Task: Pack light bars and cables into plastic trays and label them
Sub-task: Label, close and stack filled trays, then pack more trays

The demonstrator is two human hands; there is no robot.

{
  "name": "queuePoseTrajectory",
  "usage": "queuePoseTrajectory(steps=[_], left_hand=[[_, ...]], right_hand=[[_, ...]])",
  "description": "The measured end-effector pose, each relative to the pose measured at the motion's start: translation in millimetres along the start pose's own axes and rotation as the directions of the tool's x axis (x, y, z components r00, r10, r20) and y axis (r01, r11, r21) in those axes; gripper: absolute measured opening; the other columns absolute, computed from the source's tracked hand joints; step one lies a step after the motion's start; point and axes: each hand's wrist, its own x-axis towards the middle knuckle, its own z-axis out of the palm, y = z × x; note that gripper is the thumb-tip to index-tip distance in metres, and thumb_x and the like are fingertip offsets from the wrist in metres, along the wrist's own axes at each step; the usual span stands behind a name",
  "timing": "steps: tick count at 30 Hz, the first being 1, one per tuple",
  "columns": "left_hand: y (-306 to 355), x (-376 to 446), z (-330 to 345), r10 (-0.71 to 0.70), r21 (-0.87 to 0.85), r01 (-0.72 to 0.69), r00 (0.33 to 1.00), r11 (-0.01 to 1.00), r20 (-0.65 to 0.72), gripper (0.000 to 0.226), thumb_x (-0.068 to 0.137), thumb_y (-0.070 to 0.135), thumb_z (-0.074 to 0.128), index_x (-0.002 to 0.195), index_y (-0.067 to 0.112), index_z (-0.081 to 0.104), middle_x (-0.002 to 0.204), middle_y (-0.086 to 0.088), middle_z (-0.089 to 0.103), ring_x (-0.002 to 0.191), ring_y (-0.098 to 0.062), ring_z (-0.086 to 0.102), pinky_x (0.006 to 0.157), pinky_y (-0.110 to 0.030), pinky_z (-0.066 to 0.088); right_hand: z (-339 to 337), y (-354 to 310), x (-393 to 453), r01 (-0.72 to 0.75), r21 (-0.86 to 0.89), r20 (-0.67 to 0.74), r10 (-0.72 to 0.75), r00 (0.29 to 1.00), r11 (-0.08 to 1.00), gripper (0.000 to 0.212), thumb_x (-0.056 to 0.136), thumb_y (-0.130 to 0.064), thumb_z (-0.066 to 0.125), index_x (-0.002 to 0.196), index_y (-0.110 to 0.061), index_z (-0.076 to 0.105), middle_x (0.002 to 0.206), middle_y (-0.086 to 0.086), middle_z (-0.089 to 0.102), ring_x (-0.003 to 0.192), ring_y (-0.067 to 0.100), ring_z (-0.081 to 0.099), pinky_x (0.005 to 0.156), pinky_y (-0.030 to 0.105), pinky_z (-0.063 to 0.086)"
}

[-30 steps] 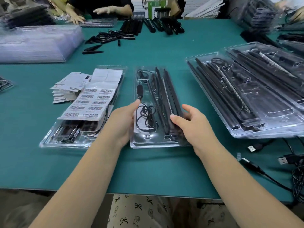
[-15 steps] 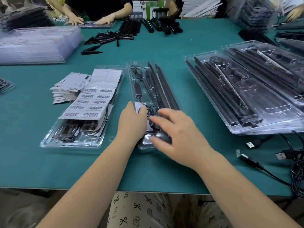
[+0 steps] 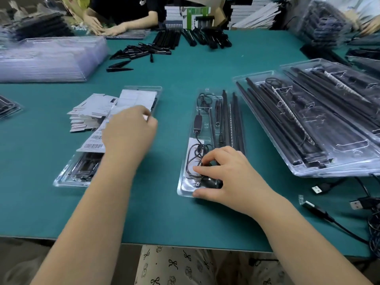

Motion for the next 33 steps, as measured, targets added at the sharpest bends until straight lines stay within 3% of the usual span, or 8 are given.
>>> queuePoseTrajectory(steps=[3,7,11,14,17,21,28,33], left_hand=[[-27,42,-17,-0.177,0.126,0.164,0.980,0.978,0.094,0.041,0.087,0.033,0.055,0.121,0.009,0.055,0.118,-0.014,0.062,0.110,-0.037,0.054,0.080,-0.036,0.039],[-38,60,-15,-0.266,0.203,0.202,0.892,0.958,0.366,0.047,0.084,0.041,0.068,0.098,-0.001,0.053,0.107,-0.018,0.061,0.089,-0.033,0.053,0.074,-0.034,0.037],[-39,62,-15,-0.287,0.172,0.240,0.894,0.955,0.345,0.050,0.073,0.036,0.081,0.073,0.004,0.042,0.071,-0.011,0.053,0.065,-0.027,0.048,0.057,-0.033,0.033],[-37,62,-21,-0.276,0.150,0.239,0.910,0.959,0.310,0.049,0.071,0.026,0.084,0.099,0.003,0.050,0.097,-0.017,0.062,0.087,-0.034,0.054,0.068,-0.033,0.037],[-38,60,-28,-0.271,-0.064,0.302,0.916,0.951,0.295,0.041,0.075,0.017,0.080,0.108,0.005,0.058,0.115,-0.018,0.063,0.086,-0.032,0.058,0.066,-0.031,0.042],[-36,50,-29,-0.201,-0.631,0.532,0.830,0.565,0.520,0.022,0.083,0.006,0.069,0.105,0.008,0.067,0.080,-0.013,0.074,0.063,-0.023,0.071,0.051,-0.034,0.058],[-16,22,-2,0.033,-0.722,0.559,0.781,0.407,0.624,0.022,0.086,0.024,0.066,0.101,0.009,0.071,0.100,-0.017,0.072,0.090,-0.033,0.070,0.080,-0.048,0.055],[-8,11,0,0.150,-0.741,0.495,0.777,0.454,0.611,0.018,0.092,0.020,0.060,0.091,0.009,0.075,0.077,-0.011,0.072,0.062,-0.021,0.069,0.051,-0.028,0.053]], right_hand=[[-3,6,-1,0.013,0.066,0.043,-0.016,0.999,0.998,0.044,0.072,-0.046,0.076,0.110,-0.025,0.071,0.110,-0.001,0.058,0.107,0.020,0.049,0.093,0.026,0.034],[-4,8,-2,0.010,0.100,0.091,-0.020,0.996,0.995,0.046,0.072,-0.047,0.075,0.114,-0.029,0.068,0.116,-0.009,0.054,0.113,0.008,0.042,0.093,0.021,0.035],[-4,9,-2,0.003,0.123,0.079,-0.013,0.997,0.992,0.046,0.071,-0.047,0.077,0.114,-0.030,0.069,0.116,-0.011,0.054,0.115,0.004,0.040,0.094,0.019,0.034],[-6,8,-1,-0.007,0.124,0.094,-0.004,0.996,0.992,0.046,0.072,-0.047,0.076,0.114,-0.031,0.068,0.115,-0.013,0.053,0.114,0.002,0.039,0.095,0.016,0.033],[-9,7,4,-0.031,0.143,0.092,0.017,0.996,0.989,0.036,0.079,-0.048,0.067,0.111,-0.031,0.069,0.109,-0.015,0.054,0.109,0.000,0.041,0.093,0.014,0.034],[-21,0,19,-0.066,0.125,0.155,0.046,0.987,0.990,0.026,0.085,-0.048,0.055,0.098,-0.033,0.072,0.094,-0.017,0.060,0.093,0.002,0.051,0.083,0.023,0.043],[-20,-10,74,-0.156,0.265,-0.047,0.174,0.984,0.952,0.036,0.090,-0.033,0.059,0.125,-0.029,0.058,0.104,-0.014,0.055,0.090,0.003,0.052,0.073,0.014,0.039],[-12,-12,103,-0.264,0.223,-0.110,0.293,0.950,0.939,0.033,0.089,-0.033,0.058,0.120,-0.023,0.063,0.116,-0.003,0.060,0.099,0.014,0.057,0.087,0.033,0.047]])
